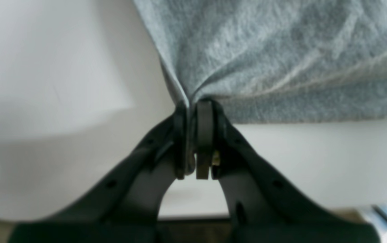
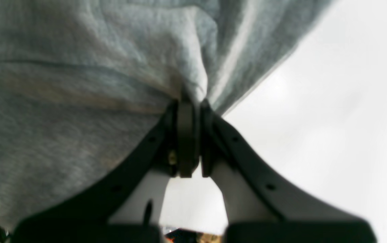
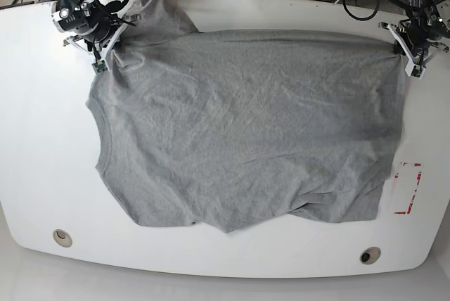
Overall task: Layout the t-shirt on the table in an organized manner, then fold the t-shirt properly
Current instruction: 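Lift the shoulder edge with both grippers and fold it over the shirt body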
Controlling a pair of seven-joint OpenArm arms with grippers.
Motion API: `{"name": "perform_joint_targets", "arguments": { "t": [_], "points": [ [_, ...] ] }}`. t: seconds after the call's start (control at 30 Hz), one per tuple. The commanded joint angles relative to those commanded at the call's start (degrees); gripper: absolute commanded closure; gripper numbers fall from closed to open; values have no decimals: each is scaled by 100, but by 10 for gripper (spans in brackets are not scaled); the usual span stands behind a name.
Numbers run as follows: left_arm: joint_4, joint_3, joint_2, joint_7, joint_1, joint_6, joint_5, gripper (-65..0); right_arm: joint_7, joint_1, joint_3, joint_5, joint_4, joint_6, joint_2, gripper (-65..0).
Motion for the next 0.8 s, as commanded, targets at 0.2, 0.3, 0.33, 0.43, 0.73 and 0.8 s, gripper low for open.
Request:
{"name": "perform_joint_targets", "arguments": {
  "t": [0.2,0.3,0.33,0.43,0.73,0.8],
  "points": [
    [571,-9,26,273,44,0,-18,-4,-26,-97,0,0,185,0,-9,0],
    [949,-9,26,475,44,0,-18,-4,-97,-193,0,0,396,0,-9,0],
    [1011,-9,26,501,44,0,-18,-4,-132,-202,0,0,440,0,-9,0],
    [1292,-9,9,730,44,0,-18,-4,-527,-211,53,9,545,0,-9,0],
    [1389,-9,-141,791,-18,0,0,-4,-607,-18,774,941,545,0,202,0],
    [1389,9,-132,791,-202,0,0,-4,-607,70,765,1099,527,0,290,0]
  ]
}}
